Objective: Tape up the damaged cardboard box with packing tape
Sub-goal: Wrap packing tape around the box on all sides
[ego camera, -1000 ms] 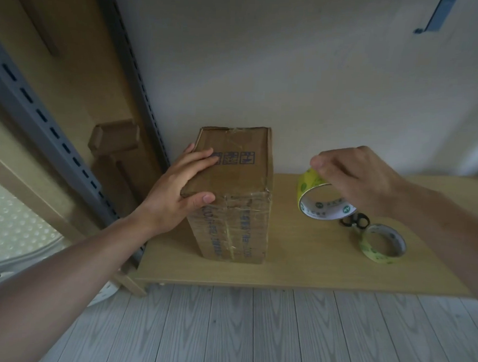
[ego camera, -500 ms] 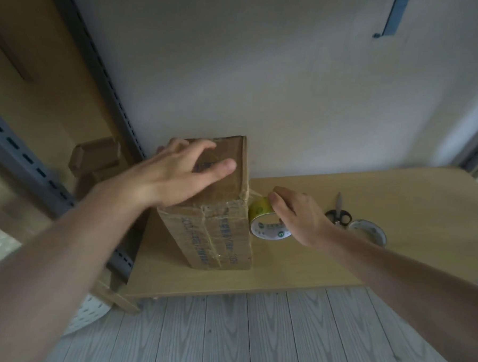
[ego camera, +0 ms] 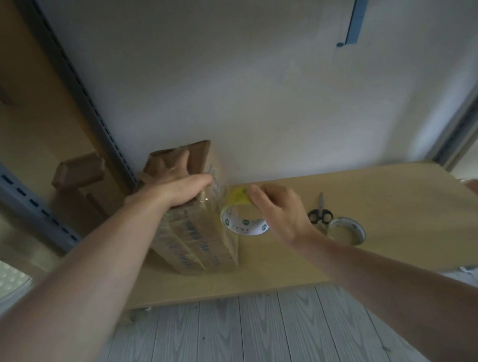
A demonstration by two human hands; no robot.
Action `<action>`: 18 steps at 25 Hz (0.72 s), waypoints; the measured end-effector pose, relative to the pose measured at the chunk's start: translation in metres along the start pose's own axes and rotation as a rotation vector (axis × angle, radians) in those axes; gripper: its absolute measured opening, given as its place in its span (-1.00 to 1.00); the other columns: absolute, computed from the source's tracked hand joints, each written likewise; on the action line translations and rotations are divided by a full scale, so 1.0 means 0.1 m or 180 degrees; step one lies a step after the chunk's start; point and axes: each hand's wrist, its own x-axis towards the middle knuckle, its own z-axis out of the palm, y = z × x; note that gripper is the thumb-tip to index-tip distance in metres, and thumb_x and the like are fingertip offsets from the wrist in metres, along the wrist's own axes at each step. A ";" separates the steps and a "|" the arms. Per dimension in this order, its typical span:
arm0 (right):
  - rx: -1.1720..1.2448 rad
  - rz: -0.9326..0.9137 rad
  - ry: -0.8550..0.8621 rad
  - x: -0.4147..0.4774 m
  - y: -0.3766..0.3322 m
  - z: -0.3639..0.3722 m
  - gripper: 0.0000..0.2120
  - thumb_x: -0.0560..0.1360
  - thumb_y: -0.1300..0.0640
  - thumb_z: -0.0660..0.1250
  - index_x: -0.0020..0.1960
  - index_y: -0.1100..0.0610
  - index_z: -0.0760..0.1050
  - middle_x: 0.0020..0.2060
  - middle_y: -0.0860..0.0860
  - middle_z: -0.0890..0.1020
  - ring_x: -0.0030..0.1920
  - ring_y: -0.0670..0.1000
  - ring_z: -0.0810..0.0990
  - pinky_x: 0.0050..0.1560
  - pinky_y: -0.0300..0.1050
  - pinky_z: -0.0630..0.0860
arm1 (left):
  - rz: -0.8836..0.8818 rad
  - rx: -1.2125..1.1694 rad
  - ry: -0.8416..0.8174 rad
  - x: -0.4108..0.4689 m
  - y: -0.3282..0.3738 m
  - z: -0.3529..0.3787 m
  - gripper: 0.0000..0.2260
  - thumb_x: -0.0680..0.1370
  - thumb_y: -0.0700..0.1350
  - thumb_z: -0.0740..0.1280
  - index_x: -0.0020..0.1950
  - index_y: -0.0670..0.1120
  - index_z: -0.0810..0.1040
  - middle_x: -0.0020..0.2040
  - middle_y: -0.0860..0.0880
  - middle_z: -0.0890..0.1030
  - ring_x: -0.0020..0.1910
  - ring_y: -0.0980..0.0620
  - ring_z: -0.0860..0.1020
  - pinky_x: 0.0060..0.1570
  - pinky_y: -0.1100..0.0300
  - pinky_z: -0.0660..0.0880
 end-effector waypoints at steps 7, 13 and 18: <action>0.0473 -0.0216 -0.0101 0.07 -0.33 0.04 -0.53 0.55 -0.20 0.27 -0.40 0.04 0.30 -0.49 -0.09 0.31 -0.45 -0.09 0.27 -0.38 -0.08 0.23 | 0.0134 -0.2723 -0.1161 -0.08 -0.39 0.28 -0.51 0.43 0.18 0.41 0.32 0.04 0.59 0.11 -0.17 0.69 -0.07 -0.08 0.68 -0.07 0.02 0.64; -0.0107 -0.0063 -0.0430 -0.09 0.10 0.12 -0.50 0.56 -0.17 0.32 -0.41 0.10 0.32 -0.52 -0.08 0.32 -0.49 -0.12 0.30 -0.40 -0.16 0.25 | 0.0952 -0.2071 -0.0943 0.09 -0.56 0.93 -0.37 0.59 0.00 0.39 0.55 0.29 0.14 0.46 0.04 0.36 0.41 -0.01 0.39 0.31 -0.11 0.44; 0.0056 0.0010 -0.0451 -0.04 0.14 0.14 -0.47 0.57 -0.17 0.31 -0.41 0.15 0.35 -0.53 -0.04 0.35 -0.51 -0.08 0.33 -0.41 -0.16 0.27 | 0.2526 -0.0629 -0.1356 0.09 -0.37 0.58 -0.19 0.41 -0.16 0.28 0.57 0.13 -0.03 0.66 0.02 -0.07 0.63 0.09 -0.14 0.60 0.08 -0.11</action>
